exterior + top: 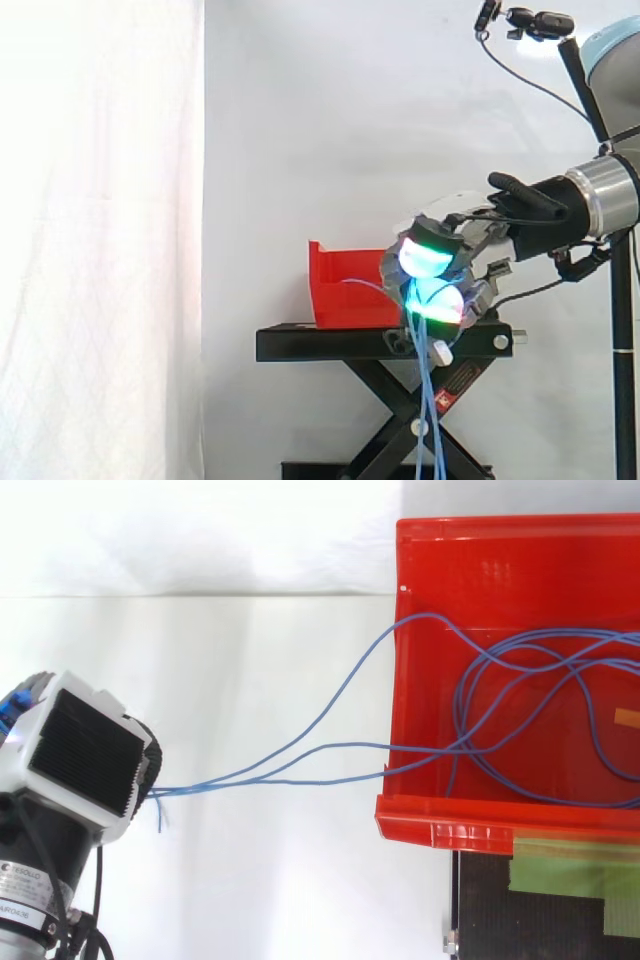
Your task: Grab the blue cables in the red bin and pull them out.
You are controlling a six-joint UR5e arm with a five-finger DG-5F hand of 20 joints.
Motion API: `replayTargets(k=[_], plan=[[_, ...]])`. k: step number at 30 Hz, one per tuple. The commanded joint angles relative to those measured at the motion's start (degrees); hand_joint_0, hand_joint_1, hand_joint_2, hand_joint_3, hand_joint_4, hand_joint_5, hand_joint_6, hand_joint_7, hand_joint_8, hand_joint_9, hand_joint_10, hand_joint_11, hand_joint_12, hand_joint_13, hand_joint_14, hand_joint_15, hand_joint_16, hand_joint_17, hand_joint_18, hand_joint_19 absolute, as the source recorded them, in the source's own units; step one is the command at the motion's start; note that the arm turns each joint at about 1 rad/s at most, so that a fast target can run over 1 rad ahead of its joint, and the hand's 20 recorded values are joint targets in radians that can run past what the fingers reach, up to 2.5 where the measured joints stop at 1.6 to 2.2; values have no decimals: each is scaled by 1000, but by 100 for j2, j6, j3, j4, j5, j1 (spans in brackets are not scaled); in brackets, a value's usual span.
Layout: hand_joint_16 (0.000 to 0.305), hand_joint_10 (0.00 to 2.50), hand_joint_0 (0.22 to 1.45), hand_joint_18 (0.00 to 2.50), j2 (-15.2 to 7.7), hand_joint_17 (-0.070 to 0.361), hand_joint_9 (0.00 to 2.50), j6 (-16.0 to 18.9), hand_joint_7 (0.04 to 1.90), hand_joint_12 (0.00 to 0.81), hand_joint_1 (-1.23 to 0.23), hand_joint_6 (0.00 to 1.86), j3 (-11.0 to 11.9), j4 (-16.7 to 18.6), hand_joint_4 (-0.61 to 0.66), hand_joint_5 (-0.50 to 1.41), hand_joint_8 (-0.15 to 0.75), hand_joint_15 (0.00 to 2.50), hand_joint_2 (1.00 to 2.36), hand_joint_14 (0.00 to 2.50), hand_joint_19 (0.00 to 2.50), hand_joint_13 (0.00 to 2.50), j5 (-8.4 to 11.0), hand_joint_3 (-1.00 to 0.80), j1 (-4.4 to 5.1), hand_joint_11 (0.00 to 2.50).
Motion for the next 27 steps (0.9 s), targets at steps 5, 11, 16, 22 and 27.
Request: replayTargets(k=[5,11,16,22,27], plan=[[39,2206,909,931,-1,87,1126,-16,644,279,-755,905,-2,-15,-29,828,171,1570,1000,871,818,1276,-20,-1000,0,1452],[39,2230,906,919,8,88,1105,-16,653,270,-756,875,-2,-15,-39,828,169,1584,1000,774,804,1281,-20,-1000,0,1398],[39,2205,902,912,8,89,1082,-25,644,272,-759,890,-2,-15,-45,796,170,1602,1000,720,809,1272,-20,-1000,0,1419],[40,2169,870,887,8,91,1059,-51,593,285,-755,947,-2,-15,-50,735,168,1592,1000,694,804,1260,-64,-1000,0,1445],[41,2204,831,882,-1,92,1037,-42,582,284,-703,963,7,-15,-58,711,169,1576,1000,717,805,1249,-64,-1000,9,1406]])
